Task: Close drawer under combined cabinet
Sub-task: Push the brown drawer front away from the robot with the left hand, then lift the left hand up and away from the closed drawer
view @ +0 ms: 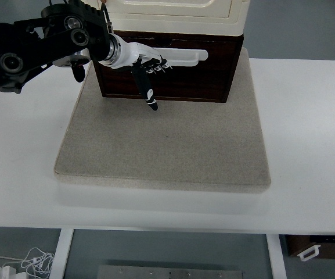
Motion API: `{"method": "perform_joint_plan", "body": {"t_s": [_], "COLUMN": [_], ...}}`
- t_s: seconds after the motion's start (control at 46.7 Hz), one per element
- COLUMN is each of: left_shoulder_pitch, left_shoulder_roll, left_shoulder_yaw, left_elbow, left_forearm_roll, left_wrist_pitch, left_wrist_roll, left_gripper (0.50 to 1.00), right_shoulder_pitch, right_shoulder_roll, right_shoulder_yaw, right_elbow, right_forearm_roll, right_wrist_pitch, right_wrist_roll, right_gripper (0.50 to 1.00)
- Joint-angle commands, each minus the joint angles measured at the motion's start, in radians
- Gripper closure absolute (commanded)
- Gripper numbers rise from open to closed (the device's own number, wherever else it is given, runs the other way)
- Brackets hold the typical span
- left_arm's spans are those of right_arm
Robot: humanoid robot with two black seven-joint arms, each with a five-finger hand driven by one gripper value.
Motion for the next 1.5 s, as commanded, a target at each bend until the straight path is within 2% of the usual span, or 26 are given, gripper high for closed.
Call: {"method": "perform_joint_plan", "body": {"t_s": [0.0,0.364,0.514,0.579,0.75,0.943,1.179,1.371,1.414,1.479], "left_shoulder_pitch": [0.0,0.005,0.006,0.006,0.006,0.014,0.018,0.021,0.023,0.025], "left_shoulder_roll": [-0.001,0.009,0.007,0.006,-0.001,0.01,0.024,0.026,0.026,0.026], "left_shoulder_yaw": [0.0,-0.06,-0.133,-0.171,-0.316,-0.477,-0.716,-0.859,-0.874,-0.886], "left_elbow": [-0.001,-0.062,-0.069,-0.076,-0.076,-0.062,-0.024,0.049,0.068,0.095], "left_forearm_roll": [-0.001,-0.019,-0.036,-0.047,-0.052,-0.056,-0.059,-0.059,-0.058,-0.061], "left_wrist_pitch": [0.0,-0.04,-0.136,-0.152,-0.144,-0.137,0.012,0.086,0.132,0.26], "left_wrist_roll": [-0.001,-0.03,-0.074,-0.109,-0.267,-0.39,-0.43,-0.494,-0.521,-0.548], "left_gripper": [0.504,0.504,0.504,0.504,0.504,0.504,0.504,0.504,0.504,0.504], "right_shoulder_pitch": [0.0,0.0,0.0,0.0,0.0,0.0,0.0,0.0,0.0,0.0], "right_shoulder_roll": [0.0,0.0,0.0,0.0,0.0,0.0,0.0,0.0,0.0,0.0], "right_shoulder_yaw": [0.0,0.0,0.0,0.0,0.0,0.0,0.0,0.0,0.0,0.0], "right_elbow": [0.0,0.0,0.0,0.0,0.0,-0.001,0.0,-0.001,-0.001,0.0], "right_forearm_roll": [0.001,0.0,0.0,0.0,0.0,0.001,0.0,0.001,0.0,0.0], "right_wrist_pitch": [0.0,0.0,0.0,0.0,0.0,0.0,0.0,0.0,0.0,0.0], "right_wrist_roll": [0.0,0.0,0.0,0.0,0.0,0.0,0.0,0.0,0.0,0.0], "right_gripper": [0.548,0.548,0.548,0.548,0.548,0.548,0.548,0.548,0.548,0.548]}}
